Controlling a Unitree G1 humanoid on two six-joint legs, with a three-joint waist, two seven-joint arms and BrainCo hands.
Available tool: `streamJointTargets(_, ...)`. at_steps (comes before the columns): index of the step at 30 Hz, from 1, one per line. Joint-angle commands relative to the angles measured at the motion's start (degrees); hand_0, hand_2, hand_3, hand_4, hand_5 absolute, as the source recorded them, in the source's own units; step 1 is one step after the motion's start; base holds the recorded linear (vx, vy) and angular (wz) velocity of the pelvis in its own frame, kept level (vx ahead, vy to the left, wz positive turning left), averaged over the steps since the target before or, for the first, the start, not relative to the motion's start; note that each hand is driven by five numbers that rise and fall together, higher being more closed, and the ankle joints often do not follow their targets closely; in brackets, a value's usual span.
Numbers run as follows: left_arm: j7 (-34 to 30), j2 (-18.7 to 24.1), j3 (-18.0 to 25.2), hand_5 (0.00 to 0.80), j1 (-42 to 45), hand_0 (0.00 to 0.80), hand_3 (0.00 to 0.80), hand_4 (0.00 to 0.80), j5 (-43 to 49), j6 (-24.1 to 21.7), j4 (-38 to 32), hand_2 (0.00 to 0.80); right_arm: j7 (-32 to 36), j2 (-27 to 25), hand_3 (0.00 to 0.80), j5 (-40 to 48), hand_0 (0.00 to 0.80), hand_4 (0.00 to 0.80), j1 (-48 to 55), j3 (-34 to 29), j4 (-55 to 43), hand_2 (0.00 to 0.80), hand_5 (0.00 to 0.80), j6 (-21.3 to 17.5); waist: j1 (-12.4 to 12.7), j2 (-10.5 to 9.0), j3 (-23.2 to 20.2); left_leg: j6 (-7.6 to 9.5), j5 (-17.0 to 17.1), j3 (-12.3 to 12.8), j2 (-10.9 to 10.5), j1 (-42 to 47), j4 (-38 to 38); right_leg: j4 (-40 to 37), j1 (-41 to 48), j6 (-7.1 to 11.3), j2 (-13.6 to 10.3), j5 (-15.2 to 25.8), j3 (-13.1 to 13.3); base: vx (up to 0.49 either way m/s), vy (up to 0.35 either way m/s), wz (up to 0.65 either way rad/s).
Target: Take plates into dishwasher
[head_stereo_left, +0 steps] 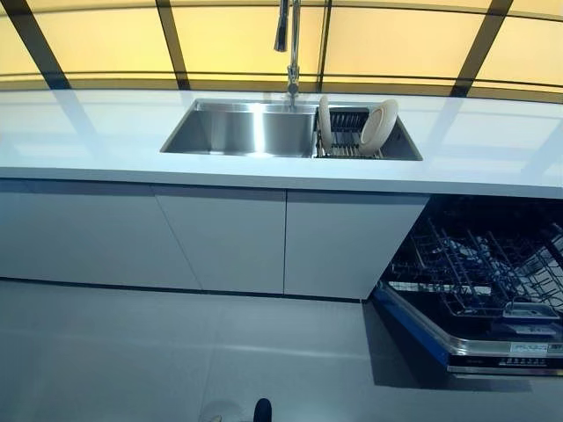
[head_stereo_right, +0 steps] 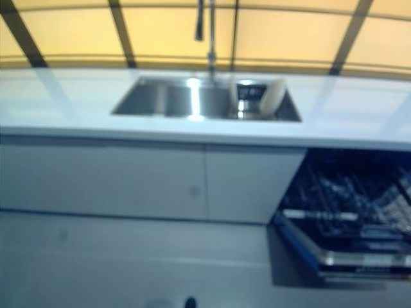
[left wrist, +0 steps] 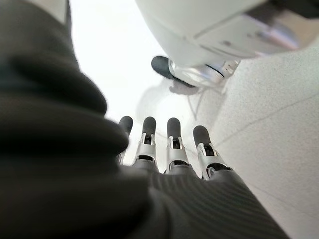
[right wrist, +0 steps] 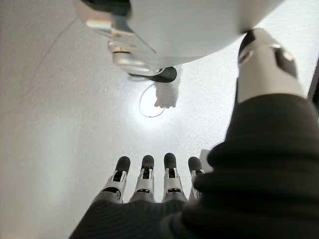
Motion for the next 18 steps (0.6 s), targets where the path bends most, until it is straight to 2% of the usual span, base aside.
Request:
streamJointTargets(1, -0.6, -2.6, -1.7, 0.0, -1.7, 0.0, 0.0, 0.0, 0.9, 0.5, 1.1, 0.0, -0.6, 0.2, 0.0, 1.1, 0.0, 0.0, 0.3, 2.3, 0.1, 0.0, 0.0, 0.5, 0.1, 0.01, -2.1, 1.25, 0.9, -0.5, -3.6, -7.3, -1.8, -5.7, 10.3, 1.14, -0.6, 0.0, -0.8, 0.093, -0.033, 0.02)
streamJointTargets(4, -0.6, -4.0, -1.7, 0.0, -0.9, 0.0, 0.0, 0.0, 0.5, 0.6, 1.3, 0.0, -0.8, 0.0, 0.0, 0.0, 0.0, 0.0, 0.8, 1.9, -0.7, 0.0, 0.0, 1.2, -0.1, 0.01, -2.7, 1.05, -0.1, -0.2, -3.3, -7.8, -0.6, -8.1, 10.9, 1.2, -1.3, 1.2, -0.6, 0.147, -0.011, 0.01)
streamJointTargets(7, 0.6, -4.7, -1.6, 0.0, -0.3, 0.0, 0.0, 0.0, -0.8, 0.4, 0.9, 0.0, -1.1, -0.4, 0.0, -1.4, 0.0, 0.0, 0.8, 1.4, -1.1, 0.0, 0.0, 1.0, -0.4, 0.01, -2.9, 1.71, -3.3, 1.1, -3.8, -9.8, 6.3, -7.8, 11.7, 1.46, -2.2, 0.8, 0.5, 0.199, 0.083, 0.01)
streamJointTargets(9, 1.0, -4.4, -0.9, 0.0, -0.6, 0.0, 0.0, 0.0, -0.8, 0.7, 1.2, 0.0, -1.5, -0.6, 0.0, -0.8, 0.0, 0.0, 0.4, 0.5, -1.0, 0.0, 0.0, 1.2, -0.5, -0.15, -3.4, 2.6, -6.3, 2.1, -4.4, -9.7, 9.9, -5.8, 12.3, 2.69, -3.5, 0.0, -0.4, 0.289, 0.149, -0.04)
streamJointTargets(11, 0.7, -3.9, -0.4, 0.0, -1.0, 0.0, 0.0, 0.0, 0.0, 0.9, 1.4, 0.0, -2.1, -0.5, 0.0, 0.2, 0.0, 0.0, 0.2, -0.5, -1.0, 0.0, 0.0, 1.1, -0.6, -0.49, -4.3, 3.82, -7.8, 2.1, -5.1, -7.8, 9.5, 0.0, 12.3, 4.01, -4.8, -0.4, -2.3, 0.356, 0.15, -0.07)
streamJointTargets(12, 0.2, -3.2, -0.5, 0.0, -1.1, 0.0, 0.0, 0.0, 1.3, 0.6, 1.4, 0.0, -2.4, -0.2, 0.0, 0.3, 0.0, 0.0, 0.4, -1.6, -1.3, 0.0, 0.0, 1.6, -0.6, -1.04, -4.9, 5.26, -8.3, 1.9, -6.2, -4.6, 7.2, 13.1, 9.6, 6.0, -7.7, 4.0, -5.5, 0.344, 0.196, -0.07)
streamJointTargets(13, 0.0, -2.8, -0.8, 0.0, -1.2, 0.0, 0.0, 0.0, 1.7, 0.3, 1.3, 0.0, -2.6, -0.3, 0.0, 0.5, 0.0, 0.0, 0.5, -2.0, -1.4, 0.0, 0.0, 1.5, -1.0, -1.19, -5.2, 6.06, -8.1, 2.2, -7.0, -2.7, 5.3, 25.8, 3.7, 7.12, -10.5, 8.7, -6.4, 0.302, 0.29, -0.08)
streamJointTargets(14, -0.3, -2.2, -1.4, 0.0, -1.3, 0.0, 0.0, 0.0, 2.7, 0.0, 1.1, 0.0, -2.6, -0.8, 0.0, 0.2, 0.0, 0.0, 1.1, -2.6, -1.8, 0.0, 0.0, 0.7, -1.9, -1.05, -4.7, 6.87, -8.0, 2.8, -7.8, 0.3, 3.2, 38.9, -5.5, 7.67, -12.2, 14.1, -4.9, 0.115, 0.299, -0.4)
streamJointTargets(15, -0.4, -1.8, -1.6, 0.0, -1.3, 0.0, 0.0, 0.0, 3.5, 0.1, 0.8, 0.0, -2.3, -1.3, 0.0, 0.1, 0.0, 0.0, 1.5, -2.8, -2.2, 0.0, 0.0, 0.3, -2.8, -0.6, -3.6, 7.17, -7.7, 3.9, -7.8, 1.9, 2.5, 45.9, -13.0, 6.97, -11.5, 15.4, -3.6, 0.071, 0.28, -0.54)
streamJointTargets(16, -0.5, -1.6, -1.7, 0.0, -1.5, 0.0, 0.0, 0.0, 3.8, 0.3, 0.6, 0.0, -2.1, -1.6, 0.0, 0.6, 0.0, 0.0, 1.7, -2.8, -2.0, 0.0, 0.0, -0.2, -3.2, 0.06, -2.5, 7.21, -7.3, 4.5, -7.5, 3.1, 2.3, 46.7, -17.3, 6.46, -10.8, 15.4, -3.2, 0.045, 0.191, -0.49)
streamJointTargets(17, -0.6, -1.1, -1.8, 0.0, -1.9, 0.0, 0.0, 0.0, 3.7, 0.3, 0.6, 0.0, -2.1, -2.0, 0.0, 1.4, 0.0, 0.0, 1.8, -2.6, -1.5, 0.0, 0.0, -1.0, -3.5, 1.37, -1.2, 6.88, -6.5, 4.1, -6.6, 4.7, 1.7, 43.9, -20.3, 5.45, -9.8, 13.4, -3.8, 0.107, 0.098, -0.04)
streamJointTargets(18, -0.8, -0.6, -1.9, 0.0, -2.3, 0.0, 0.0, 0.0, 3.5, 0.6, 0.6, 0.0, -1.8, -2.3, 0.0, 1.8, 0.0, 0.0, 1.7, -2.5, -1.0, 0.0, 0.0, -1.4, -3.4, 2.4, -0.7, 6.52, -6.1, 3.8, -5.8, 5.8, 1.1, 37.3, -19.8, 4.59, -9.7, 12.0, -5.2, 0.162, -0.004, 0.22)
